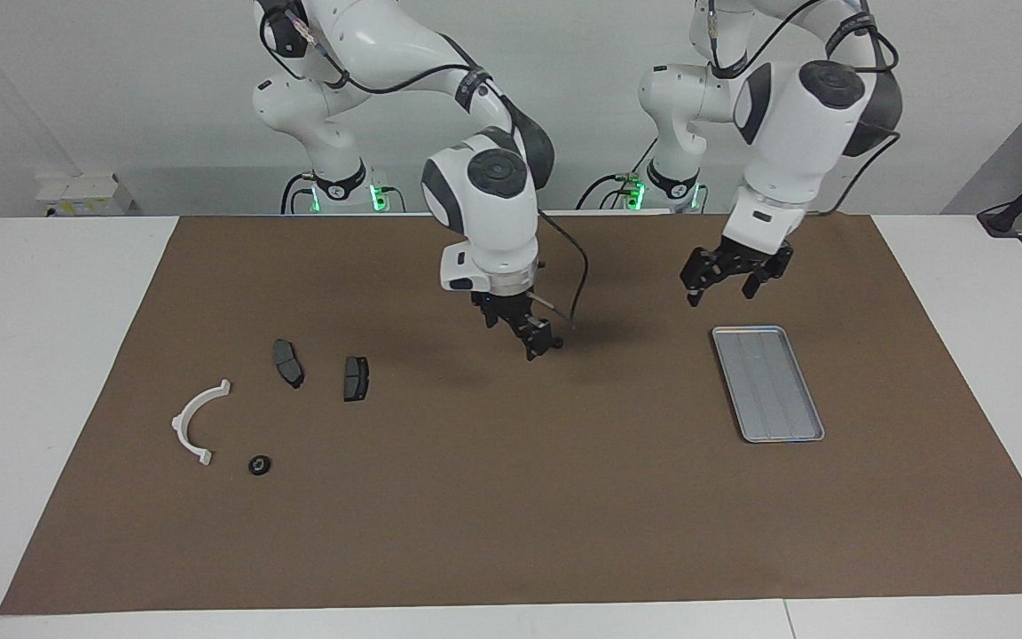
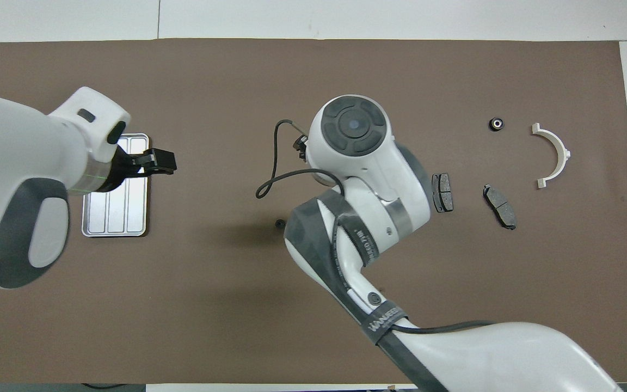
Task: Pick bearing gear from pile to tray
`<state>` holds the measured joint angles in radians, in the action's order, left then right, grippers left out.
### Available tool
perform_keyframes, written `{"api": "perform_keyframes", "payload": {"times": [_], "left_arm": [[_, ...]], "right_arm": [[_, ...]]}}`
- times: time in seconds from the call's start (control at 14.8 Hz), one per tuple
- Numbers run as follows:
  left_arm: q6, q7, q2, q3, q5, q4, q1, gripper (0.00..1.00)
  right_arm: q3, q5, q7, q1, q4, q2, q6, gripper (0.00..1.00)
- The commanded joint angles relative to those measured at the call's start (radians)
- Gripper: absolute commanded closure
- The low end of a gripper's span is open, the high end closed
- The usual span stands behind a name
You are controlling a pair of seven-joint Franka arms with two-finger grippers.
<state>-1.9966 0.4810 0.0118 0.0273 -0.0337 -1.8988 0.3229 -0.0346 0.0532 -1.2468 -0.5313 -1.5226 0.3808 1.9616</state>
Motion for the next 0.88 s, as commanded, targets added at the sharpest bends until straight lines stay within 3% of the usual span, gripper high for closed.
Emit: {"api": "perform_keyframes", "payload": {"times": [0.0, 0.34, 0.4, 0.54, 0.81], "left_arm": [[-0.063, 0.143, -0.068, -0.020, 0.002, 0.001, 0.114, 0.00], [-0.186, 0.264, -0.085, -0.020, 0.005, -0.092, 0.217, 0.01], [-0.197, 0.301, -0.120, -0.020, 0.020, -0.092, 0.244, 0.01], [-0.241, 0.394, -0.174, -0.018, 0.087, -0.091, 0.286, 0.01], [-0.252, 0.413, -0.234, -0.018, 0.092, -0.092, 0.333, 0.01]], "right_arm": [[0.013, -0.013, 0.250, 0.120, -0.014, -0.042, -0.032, 0.00], [0.013, -0.050, 0.686, 0.331, -0.028, -0.043, -0.026, 0.00], [0.013, -0.064, 0.739, 0.364, -0.033, -0.043, -0.018, 0.00], [0.013, -0.079, 0.779, 0.414, -0.047, -0.034, -0.006, 0.00], [0.013, -0.119, 0.774, 0.470, -0.083, 0.012, 0.092, 0.00]]}}
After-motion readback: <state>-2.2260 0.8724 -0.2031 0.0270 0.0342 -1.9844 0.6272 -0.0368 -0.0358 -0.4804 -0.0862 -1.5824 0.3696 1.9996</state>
